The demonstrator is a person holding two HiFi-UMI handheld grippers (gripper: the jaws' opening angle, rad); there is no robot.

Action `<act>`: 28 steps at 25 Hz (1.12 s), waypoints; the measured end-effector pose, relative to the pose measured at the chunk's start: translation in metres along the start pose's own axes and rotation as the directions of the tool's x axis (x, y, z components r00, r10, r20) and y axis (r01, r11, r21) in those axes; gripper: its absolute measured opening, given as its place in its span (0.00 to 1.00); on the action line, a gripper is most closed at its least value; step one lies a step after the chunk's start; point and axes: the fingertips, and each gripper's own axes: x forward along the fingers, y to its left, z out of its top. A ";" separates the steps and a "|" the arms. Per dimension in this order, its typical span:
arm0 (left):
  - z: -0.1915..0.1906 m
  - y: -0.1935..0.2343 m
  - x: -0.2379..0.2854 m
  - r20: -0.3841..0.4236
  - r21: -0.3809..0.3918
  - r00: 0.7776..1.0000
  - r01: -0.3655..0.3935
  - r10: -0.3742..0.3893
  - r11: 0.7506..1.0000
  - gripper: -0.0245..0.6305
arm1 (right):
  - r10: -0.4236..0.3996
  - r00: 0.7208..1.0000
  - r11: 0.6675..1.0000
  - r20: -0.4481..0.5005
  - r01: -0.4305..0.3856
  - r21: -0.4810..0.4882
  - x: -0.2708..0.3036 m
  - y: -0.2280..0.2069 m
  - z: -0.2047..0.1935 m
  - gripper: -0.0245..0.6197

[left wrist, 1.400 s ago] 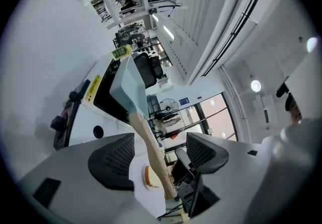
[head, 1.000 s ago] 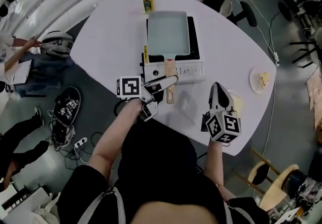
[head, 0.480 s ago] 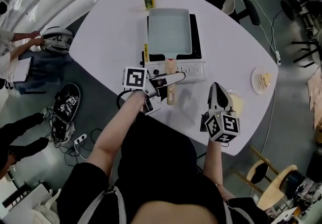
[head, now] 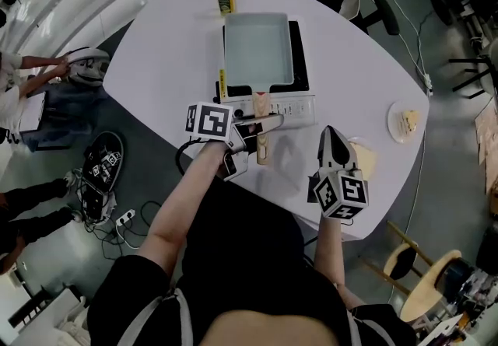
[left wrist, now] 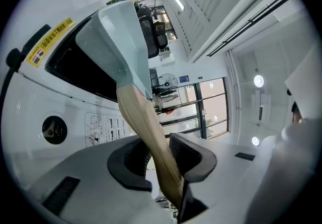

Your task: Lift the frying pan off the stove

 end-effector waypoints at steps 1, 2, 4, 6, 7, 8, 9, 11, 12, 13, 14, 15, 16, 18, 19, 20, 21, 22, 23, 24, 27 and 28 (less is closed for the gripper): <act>0.000 0.001 0.000 -0.006 0.007 1.000 -0.007 0.008 1.000 0.21 | -0.001 1.000 1.000 0.000 0.001 0.001 0.000 0.000 0.000 0.05; -0.001 0.001 0.000 -0.012 0.015 1.000 -0.014 0.014 1.000 0.21 | -0.002 1.000 1.000 0.000 0.002 0.002 0.001 0.000 -0.001 0.05; -0.001 0.002 0.000 -0.022 0.028 0.999 -0.023 0.024 0.999 0.22 | -0.007 1.000 1.000 0.001 0.007 0.004 0.001 -0.002 -0.001 0.05; -0.001 0.000 0.000 -0.024 0.035 0.999 -0.028 0.029 0.999 0.22 | -0.011 1.000 1.000 0.000 0.011 0.006 0.000 -0.003 -0.001 0.05; -0.001 -0.001 0.000 -0.025 0.041 0.999 -0.031 0.032 0.999 0.22 | -0.013 1.000 1.000 -0.001 0.013 0.007 -0.001 -0.004 -0.001 0.05; -0.001 -0.002 -0.001 -0.026 0.049 0.999 -0.035 0.036 0.998 0.22 | -0.014 1.000 1.000 -0.002 0.014 0.008 -0.001 -0.005 -0.001 0.05; 0.000 -0.003 -0.001 -0.028 0.059 0.999 -0.038 0.040 0.998 0.22 | -0.016 1.000 1.000 -0.003 0.016 0.009 -0.002 -0.005 -0.001 0.05; 0.002 -0.009 -0.002 -0.032 0.081 0.999 -0.032 0.035 0.996 0.22 | -0.017 1.000 1.000 -0.003 0.017 0.011 -0.001 -0.006 -0.002 0.05; 0.003 -0.013 -0.002 -0.033 0.093 0.999 -0.025 0.029 0.995 0.22 | -0.017 1.000 1.000 -0.002 0.017 0.012 -0.001 -0.007 -0.001 0.05; 0.004 -0.018 -0.002 -0.034 0.105 0.999 -0.019 0.023 0.994 0.22 | -0.018 1.000 1.000 0.001 0.018 0.016 -0.001 -0.007 -0.001 0.05; 0.005 -0.023 -0.002 -0.033 0.118 0.999 -0.013 0.017 0.993 0.22 | -0.018 1.000 1.000 0.005 0.018 0.023 -0.002 -0.007 0.000 0.05; 0.006 -0.029 -0.002 -0.032 0.130 0.999 -0.006 0.010 0.992 0.22 | -0.019 1.000 0.999 0.009 0.019 0.031 -0.002 -0.007 0.001 0.05; 0.008 -0.034 -0.003 -0.028 0.140 1.000 0.002 0.002 0.990 0.22 | -0.020 1.000 0.999 0.014 0.019 0.037 -0.003 -0.007 0.002 0.05; 0.013 -0.046 -0.004 -0.018 0.158 1.000 0.018 -0.016 0.987 0.22 | -0.022 0.999 0.999 0.024 0.021 0.040 -0.005 -0.007 0.005 0.05; 0.015 -0.051 -0.005 -0.013 0.167 1.000 0.023 -0.021 0.986 0.22 | -0.023 0.999 0.999 0.029 0.022 0.039 -0.007 -0.006 0.007 0.05; 0.017 -0.055 -0.006 -0.006 0.176 1.000 0.024 -0.024 0.984 0.22 | -0.023 0.999 0.999 0.034 0.022 0.037 -0.008 -0.006 0.009 0.05; 0.020 -0.059 -0.008 0.001 0.183 1.000 0.025 -0.025 0.983 0.22 | -0.023 0.999 0.999 0.039 0.021 0.035 -0.010 -0.005 0.011 0.05; 0.023 -0.062 -0.011 0.009 0.189 1.000 0.025 -0.027 0.982 0.22 | -0.023 0.999 0.999 0.046 0.021 0.033 -0.011 -0.003 0.014 0.05; 0.026 -0.064 -0.013 0.017 0.194 0.999 0.024 -0.028 0.981 0.22 | -0.023 0.998 0.999 0.053 0.022 0.030 -0.013 -0.002 0.017 0.05; 0.028 -0.066 -0.016 0.024 0.200 0.999 0.023 -0.028 0.980 0.22 | -0.024 0.998 0.999 0.062 0.023 0.028 -0.014 -0.001 0.021 0.05; 0.033 -0.070 -0.027 0.050 0.210 0.998 0.013 -0.024 0.978 0.22 | -0.023 0.996 1.000 0.088 0.022 0.021 -0.018 0.002 0.031 0.05; 0.034 -0.071 -0.031 0.061 0.210 0.998 0.010 -0.024 0.978 0.22 | -0.022 0.995 1.000 0.095 0.020 0.017 -0.019 0.003 0.034 0.05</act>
